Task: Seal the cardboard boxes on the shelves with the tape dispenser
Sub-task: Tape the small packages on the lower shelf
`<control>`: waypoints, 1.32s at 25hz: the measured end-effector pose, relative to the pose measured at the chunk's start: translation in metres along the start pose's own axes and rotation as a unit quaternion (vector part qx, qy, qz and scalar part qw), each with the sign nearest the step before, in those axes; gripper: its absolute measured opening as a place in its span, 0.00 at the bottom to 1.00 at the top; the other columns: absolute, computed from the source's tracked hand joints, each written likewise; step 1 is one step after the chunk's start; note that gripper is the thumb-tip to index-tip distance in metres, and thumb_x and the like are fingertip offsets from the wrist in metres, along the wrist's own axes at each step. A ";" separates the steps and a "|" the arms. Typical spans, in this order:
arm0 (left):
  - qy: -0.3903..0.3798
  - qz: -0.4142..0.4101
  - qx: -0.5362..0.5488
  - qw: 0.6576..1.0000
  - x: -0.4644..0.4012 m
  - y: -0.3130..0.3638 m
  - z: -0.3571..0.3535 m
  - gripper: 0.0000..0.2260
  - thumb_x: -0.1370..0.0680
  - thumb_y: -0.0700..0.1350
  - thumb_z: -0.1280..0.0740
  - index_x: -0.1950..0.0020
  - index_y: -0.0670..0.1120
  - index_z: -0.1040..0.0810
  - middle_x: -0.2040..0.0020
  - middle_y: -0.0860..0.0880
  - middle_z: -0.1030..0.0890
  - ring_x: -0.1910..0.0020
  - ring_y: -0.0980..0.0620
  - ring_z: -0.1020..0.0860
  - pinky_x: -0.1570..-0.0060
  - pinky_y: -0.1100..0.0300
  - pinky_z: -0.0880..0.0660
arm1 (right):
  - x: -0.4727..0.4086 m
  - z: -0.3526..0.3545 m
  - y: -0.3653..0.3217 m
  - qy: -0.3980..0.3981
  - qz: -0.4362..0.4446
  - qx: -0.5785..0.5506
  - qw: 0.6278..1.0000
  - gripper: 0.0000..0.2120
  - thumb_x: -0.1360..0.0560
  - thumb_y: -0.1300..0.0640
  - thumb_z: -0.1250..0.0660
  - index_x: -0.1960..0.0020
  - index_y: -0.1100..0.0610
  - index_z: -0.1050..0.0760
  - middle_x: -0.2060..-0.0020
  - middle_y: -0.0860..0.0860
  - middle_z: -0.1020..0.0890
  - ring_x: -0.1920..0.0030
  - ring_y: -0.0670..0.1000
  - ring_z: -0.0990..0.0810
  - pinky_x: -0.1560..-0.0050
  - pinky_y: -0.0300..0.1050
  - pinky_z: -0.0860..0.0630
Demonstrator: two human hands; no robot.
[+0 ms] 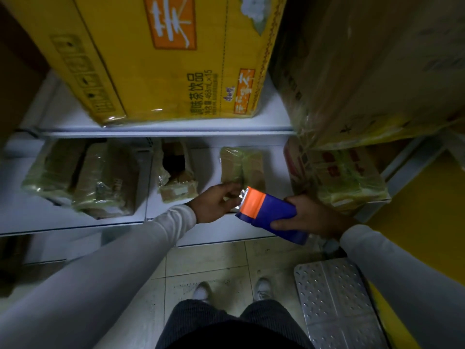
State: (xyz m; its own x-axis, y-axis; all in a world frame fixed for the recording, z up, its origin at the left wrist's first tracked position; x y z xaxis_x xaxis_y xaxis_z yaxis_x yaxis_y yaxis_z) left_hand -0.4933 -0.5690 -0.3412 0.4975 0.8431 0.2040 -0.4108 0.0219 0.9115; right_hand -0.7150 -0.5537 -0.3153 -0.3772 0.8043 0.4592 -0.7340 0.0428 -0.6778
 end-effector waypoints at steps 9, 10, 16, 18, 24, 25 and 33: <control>0.025 0.060 0.151 0.986 -0.005 -0.011 -0.006 0.09 0.21 0.32 0.39 0.56 0.43 0.23 0.61 0.49 0.20 0.63 0.61 0.20 0.60 0.67 0.24 | -0.005 -0.002 -0.003 -0.028 -0.002 0.026 0.999 0.16 0.32 0.46 0.22 0.49 0.52 0.21 0.56 0.48 0.15 0.57 0.44 0.16 0.58 0.36 0.19; 0.037 0.062 0.150 0.986 -0.003 -0.013 -0.006 0.10 0.21 0.32 0.39 0.57 0.43 0.23 0.62 0.49 0.21 0.64 0.62 0.20 0.61 0.67 0.24 | -0.005 -0.003 -0.004 -0.037 -0.001 0.030 0.999 0.16 0.32 0.46 0.22 0.49 0.51 0.21 0.56 0.49 0.15 0.57 0.44 0.16 0.58 0.35 0.20; 0.109 0.046 0.096 0.988 0.006 -0.020 0.024 0.07 0.21 0.33 0.39 0.57 0.40 0.24 0.64 0.43 0.25 0.68 0.57 0.26 0.63 0.65 0.27 | -0.019 0.018 -0.016 -0.078 0.002 0.059 0.995 0.14 0.32 0.45 0.22 0.55 0.52 0.23 0.61 0.49 0.16 0.60 0.49 0.17 0.55 0.50 0.21; 0.145 0.066 0.125 0.979 0.009 -0.029 0.044 0.08 0.21 0.30 0.40 0.56 0.39 0.25 0.65 0.43 0.26 0.69 0.54 0.29 0.65 0.64 0.30 | -0.017 0.038 -0.007 -0.064 -0.010 0.065 0.996 0.13 0.32 0.45 0.22 0.57 0.49 0.24 0.62 0.46 0.17 0.60 0.47 0.18 0.58 0.46 0.23; 0.157 0.127 0.129 0.971 0.000 -0.041 0.049 0.10 0.22 0.26 0.42 0.58 0.38 0.26 0.65 0.44 0.26 0.73 0.57 0.28 0.70 0.68 0.31 | -0.020 0.052 0.011 -0.042 -0.030 0.073 0.996 0.12 0.32 0.46 0.22 0.63 0.48 0.25 0.70 0.38 0.18 0.67 0.36 0.21 0.66 0.33 0.32; 0.160 0.148 0.156 0.963 -0.002 -0.044 0.047 0.12 0.23 0.26 0.42 0.61 0.39 0.28 0.66 0.44 0.26 0.73 0.56 0.28 0.71 0.67 0.32 | -0.023 0.050 0.012 -0.049 -0.030 0.072 0.996 0.12 0.32 0.46 0.22 0.64 0.48 0.25 0.71 0.34 0.19 0.69 0.34 0.22 0.66 0.32 0.33; 0.168 0.183 0.076 0.966 -0.018 -0.062 0.036 0.08 0.23 0.30 0.37 0.60 0.39 0.23 0.66 0.45 0.23 0.68 0.51 0.26 0.66 0.61 0.30 | -0.041 0.042 0.024 -0.064 -0.048 0.061 0.995 0.10 0.32 0.45 0.22 0.59 0.45 0.22 0.68 0.40 0.17 0.66 0.38 0.20 0.62 0.35 0.29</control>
State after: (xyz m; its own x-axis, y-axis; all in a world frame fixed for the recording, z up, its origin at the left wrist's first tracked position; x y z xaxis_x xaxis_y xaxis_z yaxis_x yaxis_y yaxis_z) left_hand -0.4491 -0.6051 -0.3883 0.0537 0.9068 0.4180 -0.3815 -0.3683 0.8478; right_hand -0.7406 -0.6106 -0.3270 -0.3660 0.7173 0.5929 -0.8300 0.0365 -0.5565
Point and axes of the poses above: each hand's wrist, its own x-axis away from the middle knuckle, its own z-axis out of the back of the hand, y = z × x, the point moved 5 cm from there along -x, towards the middle knuckle
